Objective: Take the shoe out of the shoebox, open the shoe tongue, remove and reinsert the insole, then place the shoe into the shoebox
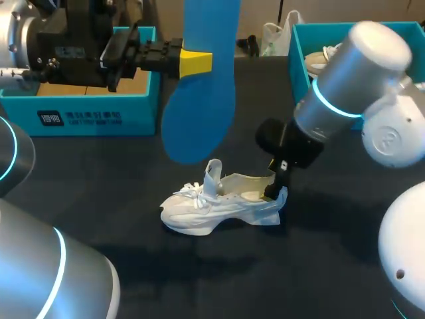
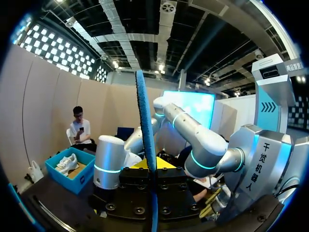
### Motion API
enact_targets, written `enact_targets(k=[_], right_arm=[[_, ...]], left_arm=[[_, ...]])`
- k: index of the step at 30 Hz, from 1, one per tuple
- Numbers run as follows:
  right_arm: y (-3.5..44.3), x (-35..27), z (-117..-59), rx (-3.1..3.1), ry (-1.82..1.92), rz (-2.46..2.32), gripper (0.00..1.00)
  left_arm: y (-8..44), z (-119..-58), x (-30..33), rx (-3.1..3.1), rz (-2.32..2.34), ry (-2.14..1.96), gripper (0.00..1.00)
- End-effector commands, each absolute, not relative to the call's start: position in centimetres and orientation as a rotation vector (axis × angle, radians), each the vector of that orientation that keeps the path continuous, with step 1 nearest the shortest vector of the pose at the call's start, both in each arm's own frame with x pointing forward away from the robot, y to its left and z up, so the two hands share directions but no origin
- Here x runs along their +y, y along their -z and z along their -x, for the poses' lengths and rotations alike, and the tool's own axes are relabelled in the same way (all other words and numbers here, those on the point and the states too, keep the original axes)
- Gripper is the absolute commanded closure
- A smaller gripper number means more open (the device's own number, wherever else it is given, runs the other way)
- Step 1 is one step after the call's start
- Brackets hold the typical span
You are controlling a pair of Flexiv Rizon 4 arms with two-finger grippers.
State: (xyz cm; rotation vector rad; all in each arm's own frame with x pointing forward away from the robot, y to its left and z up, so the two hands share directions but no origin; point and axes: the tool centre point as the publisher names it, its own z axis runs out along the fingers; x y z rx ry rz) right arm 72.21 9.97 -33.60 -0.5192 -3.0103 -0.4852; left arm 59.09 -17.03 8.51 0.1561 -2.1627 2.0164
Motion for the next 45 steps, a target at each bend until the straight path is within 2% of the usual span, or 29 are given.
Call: enact_targets(k=[1,17,30,45], right_arm=[[33.5,10.6,-72.1,-2.968,-0.287,0.486,0.0],[33.2,11.3,-72.2,-2.998,-0.208,0.48,0.0],[32.6,12.9,-74.9,-3.099,-0.081,0.287,0.0],[35.0,14.6,-76.5,-3.174,-0.003,0.106,0.0]], left_arm=[[-8.5,-59.2,-17.1,-2.165,-0.155,-2.014,1.0],[-8.5,-59.2,-17.1,-2.165,-0.155,-2.014,1.0],[-8.5,-59.2,-17.1,-2.165,-0.155,-2.014,1.0],[-8.5,-59.2,-17.1,-2.165,-0.155,-2.014,1.0]])
